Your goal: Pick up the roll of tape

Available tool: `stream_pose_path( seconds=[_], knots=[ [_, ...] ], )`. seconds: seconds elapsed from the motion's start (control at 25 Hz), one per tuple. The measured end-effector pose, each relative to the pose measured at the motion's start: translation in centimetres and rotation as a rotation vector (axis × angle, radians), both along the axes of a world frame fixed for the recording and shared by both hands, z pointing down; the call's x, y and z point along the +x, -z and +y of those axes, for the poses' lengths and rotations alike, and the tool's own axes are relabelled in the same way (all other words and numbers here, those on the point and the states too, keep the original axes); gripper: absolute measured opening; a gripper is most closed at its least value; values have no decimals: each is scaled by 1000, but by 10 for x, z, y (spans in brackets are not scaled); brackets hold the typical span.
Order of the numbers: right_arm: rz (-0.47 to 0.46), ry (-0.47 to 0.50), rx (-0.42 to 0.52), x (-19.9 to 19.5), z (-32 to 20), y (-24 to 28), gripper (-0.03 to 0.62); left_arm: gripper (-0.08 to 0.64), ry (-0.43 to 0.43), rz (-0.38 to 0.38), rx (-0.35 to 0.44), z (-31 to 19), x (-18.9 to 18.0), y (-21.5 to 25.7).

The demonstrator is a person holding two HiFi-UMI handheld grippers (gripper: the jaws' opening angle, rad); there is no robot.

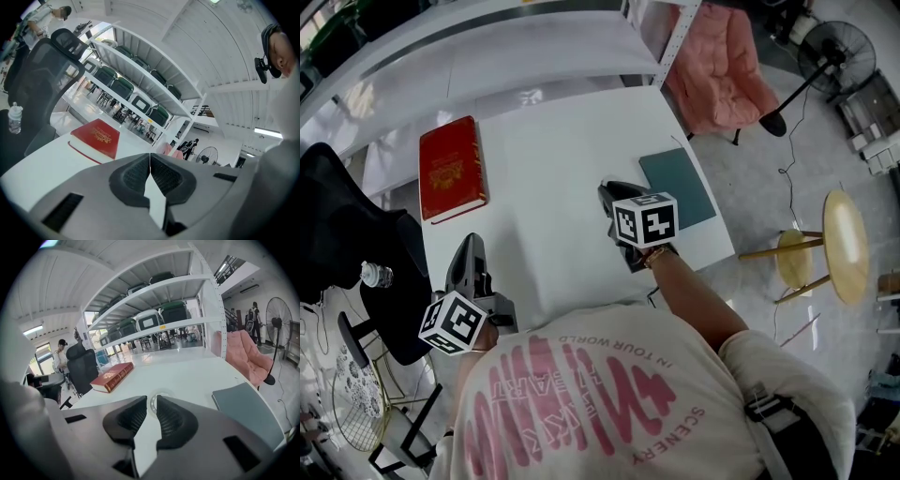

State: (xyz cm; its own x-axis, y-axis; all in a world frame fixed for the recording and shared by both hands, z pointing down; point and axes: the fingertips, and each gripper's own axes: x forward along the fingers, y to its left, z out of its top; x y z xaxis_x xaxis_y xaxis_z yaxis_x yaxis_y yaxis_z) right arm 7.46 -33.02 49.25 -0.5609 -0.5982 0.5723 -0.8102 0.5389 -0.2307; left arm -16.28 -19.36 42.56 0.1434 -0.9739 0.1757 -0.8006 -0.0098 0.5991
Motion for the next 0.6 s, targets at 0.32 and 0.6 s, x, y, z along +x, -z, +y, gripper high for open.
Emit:
stream_pose_path(
  seconds=[0.32,0.6],
  knots=[
    [-68,-31,75,-9,3,35,78,25,-10,-4,22,-3,-5,10],
    [-109,-77,118,-11,4,55,78,25,-29,-2,39,-11,-8,18]
  ],
)
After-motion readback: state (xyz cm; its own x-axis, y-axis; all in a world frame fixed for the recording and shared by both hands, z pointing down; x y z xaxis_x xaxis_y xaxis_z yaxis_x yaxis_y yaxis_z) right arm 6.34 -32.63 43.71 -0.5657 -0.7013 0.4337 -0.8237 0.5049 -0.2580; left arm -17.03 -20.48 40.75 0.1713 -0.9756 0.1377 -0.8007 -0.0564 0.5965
